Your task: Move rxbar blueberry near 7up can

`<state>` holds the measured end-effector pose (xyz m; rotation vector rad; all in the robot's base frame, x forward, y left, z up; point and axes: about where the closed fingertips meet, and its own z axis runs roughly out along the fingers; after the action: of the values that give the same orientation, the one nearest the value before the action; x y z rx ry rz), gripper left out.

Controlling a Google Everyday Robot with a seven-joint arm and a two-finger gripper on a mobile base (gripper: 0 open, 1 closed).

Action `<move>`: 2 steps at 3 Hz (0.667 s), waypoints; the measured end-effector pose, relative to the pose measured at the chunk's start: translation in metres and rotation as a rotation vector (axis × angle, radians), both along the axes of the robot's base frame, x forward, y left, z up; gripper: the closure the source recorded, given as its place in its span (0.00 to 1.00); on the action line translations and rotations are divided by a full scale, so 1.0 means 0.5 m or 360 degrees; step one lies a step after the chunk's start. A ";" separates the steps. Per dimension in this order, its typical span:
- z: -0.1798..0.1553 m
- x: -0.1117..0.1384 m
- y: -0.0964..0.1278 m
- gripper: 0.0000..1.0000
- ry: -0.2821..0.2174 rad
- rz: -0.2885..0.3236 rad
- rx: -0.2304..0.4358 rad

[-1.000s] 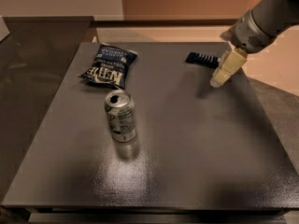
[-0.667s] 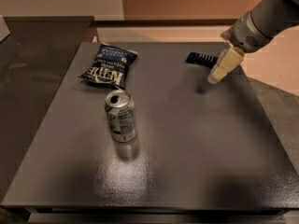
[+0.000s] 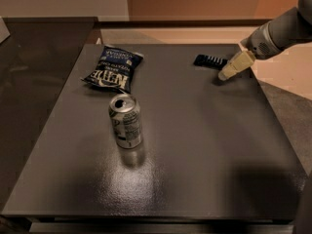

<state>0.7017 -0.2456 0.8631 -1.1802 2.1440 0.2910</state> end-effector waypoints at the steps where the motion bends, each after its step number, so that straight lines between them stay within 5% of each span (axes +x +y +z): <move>1: -0.030 0.035 -0.027 0.00 0.0012 -0.0053 0.0084; 2: -0.055 0.060 -0.037 0.00 0.0028 -0.0079 0.0163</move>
Offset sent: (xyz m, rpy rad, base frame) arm 0.0576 -0.0210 -0.0495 0.2277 0.0350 -0.0511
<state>0.7319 -0.2638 0.8356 -1.0686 2.1436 0.3855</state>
